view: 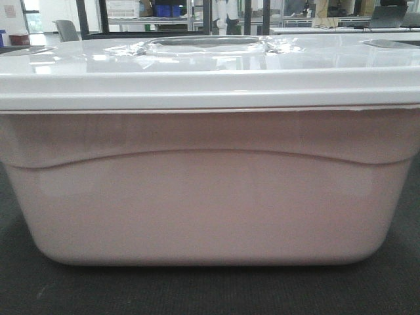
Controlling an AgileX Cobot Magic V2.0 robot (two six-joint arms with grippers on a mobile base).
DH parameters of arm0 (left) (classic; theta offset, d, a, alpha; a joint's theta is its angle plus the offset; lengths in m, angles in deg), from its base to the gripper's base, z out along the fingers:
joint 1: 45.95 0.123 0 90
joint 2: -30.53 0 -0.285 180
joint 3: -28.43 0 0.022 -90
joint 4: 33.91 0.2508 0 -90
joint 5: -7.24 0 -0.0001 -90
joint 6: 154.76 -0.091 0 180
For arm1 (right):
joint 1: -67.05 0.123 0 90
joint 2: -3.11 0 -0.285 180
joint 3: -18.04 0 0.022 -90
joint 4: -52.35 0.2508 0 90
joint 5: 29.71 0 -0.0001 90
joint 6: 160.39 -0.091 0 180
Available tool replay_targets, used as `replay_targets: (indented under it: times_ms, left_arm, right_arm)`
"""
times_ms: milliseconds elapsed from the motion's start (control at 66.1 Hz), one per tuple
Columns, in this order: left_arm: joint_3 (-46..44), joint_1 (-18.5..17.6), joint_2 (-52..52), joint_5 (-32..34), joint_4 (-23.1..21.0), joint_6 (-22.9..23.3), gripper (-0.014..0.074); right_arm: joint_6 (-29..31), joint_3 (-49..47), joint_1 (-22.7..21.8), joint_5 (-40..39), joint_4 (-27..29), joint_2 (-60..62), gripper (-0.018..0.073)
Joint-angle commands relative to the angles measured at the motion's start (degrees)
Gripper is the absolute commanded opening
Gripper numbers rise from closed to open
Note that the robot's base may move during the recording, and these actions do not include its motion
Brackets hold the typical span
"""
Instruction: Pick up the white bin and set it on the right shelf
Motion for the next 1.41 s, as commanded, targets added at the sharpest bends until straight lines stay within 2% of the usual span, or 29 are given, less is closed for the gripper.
replay_targets:
  times_ms: [0, 166, 227, 287, 363, 378, 393, 439, 469, 560, 650, 771, 877, 998, 1134, 1225, 1392]
  left_arm:
    - [-1.98, -0.38, 1.31, 1.4, -1.39, 0.58, -0.0117]
    - [-1.98, -0.38, 1.31, 1.51, -1.39, 0.58, -0.0116]
    - [-1.98, -0.38, 1.31, 1.77, -1.39, 0.58, -0.0111]
    - [-1.98, -0.38, 1.31, 2.37, -1.39, 0.58, -0.0098]
    - [-1.98, -0.38, 1.31, 3.14, -1.39, 0.26, -0.0026]
    - [-1.98, -0.38, 1.31, 3.14, -1.39, 0.26, -0.0006]
    - [-1.98, -0.38, 1.31, 3.14, -1.52, 0.26, 0.0015]
    - [-1.98, -0.38, 1.31, 2.91, -2.86, 0.26, 0.0127]
    - [-1.98, -0.38, 1.31, 2.91, -3.41, 0.26, 0.0193]
    - [-1.98, -0.38, 1.31, 3.45, -3.93, 0.26, 0.0411]
    - [-1.98, -0.38, 1.31, 3.68, -3.08, 0.26, 0.0537]
    - [-2.09, -0.04, 1.31, 4.48, -2.95, 1.81, 0.0531]
    - [-3.62, 1.52, 1.41, 4.48, -5.42, 2.08, 0.0503]
    - [-6.38, 4.0, 1.84, 3.17, -9.93, 0.18, 0.0491]
    - [-7.97, 7.58, 1.97, -1.18, -20.24, -6.01, 0.0491]
    - [-7.19, 10.59, 1.97, -3.61, -28.86, -11.9, 0.0491]
    - [-6.53, 15.79, 1.97, -6.94, -42.02, -20.63, 0.0491]
  right_arm:
    - [0.21, -1.9, 0.08, -2.16, 0.5, 0.51, 0.0057]
    - [0.21, -1.9, 0.08, -2.73, 0.5, -1.18, 0.0065]
    - [0.21, -1.9, 0.08, -3.16, 0.66, -1.48, 0.0123]
    - [0.21, -1.9, 0.08, -3.33, 0.87, -1.69, 0.0224]
    - [0.21, -1.9, 0.08, -3.56, 0.87, -1.75, 0.0401]
    - [0.21, -1.9, 0.08, -3.58, 0.87, -1.75, 0.0459]
    - [0.21, -1.9, 0.08, -3.58, 0.87, -1.75, 0.0477]
    - [0.08, -1.9, 0.08, -3.49, 0.87, -1.75, 0.0628]
    - [0.08, -1.9, 0.08, -3.44, 0.87, -1.75, 0.0652]
    - [0.08, -1.9, 0.08, -3.49, 0.99, -1.75, 0.0621]
    - [0.08, -1.92, 0.08, -3.63, 0.99, -1.75, 0.0622]
    - [0.08, -2.45, 0.08, -3.85, 0.99, -1.75, 0.0622]
    - [0.08, -5.28, -0.03, -2.56, 0.99, -1.75, 0.0622]
    - [0.22, -10.48, -0.03, 0.0, 1.14, -1.75, 0.0622]
    - [0.95, -13.4, -2.3, 0.23, 3.74, -1.75, 0.0622]
    - [5.44, -13.42, -6.18, 0.91, 11.59, -1.75, 0.0622]
    - [17.11, -13.07, -13.27, 4.76, 30.08, -2.81, 0.0622]
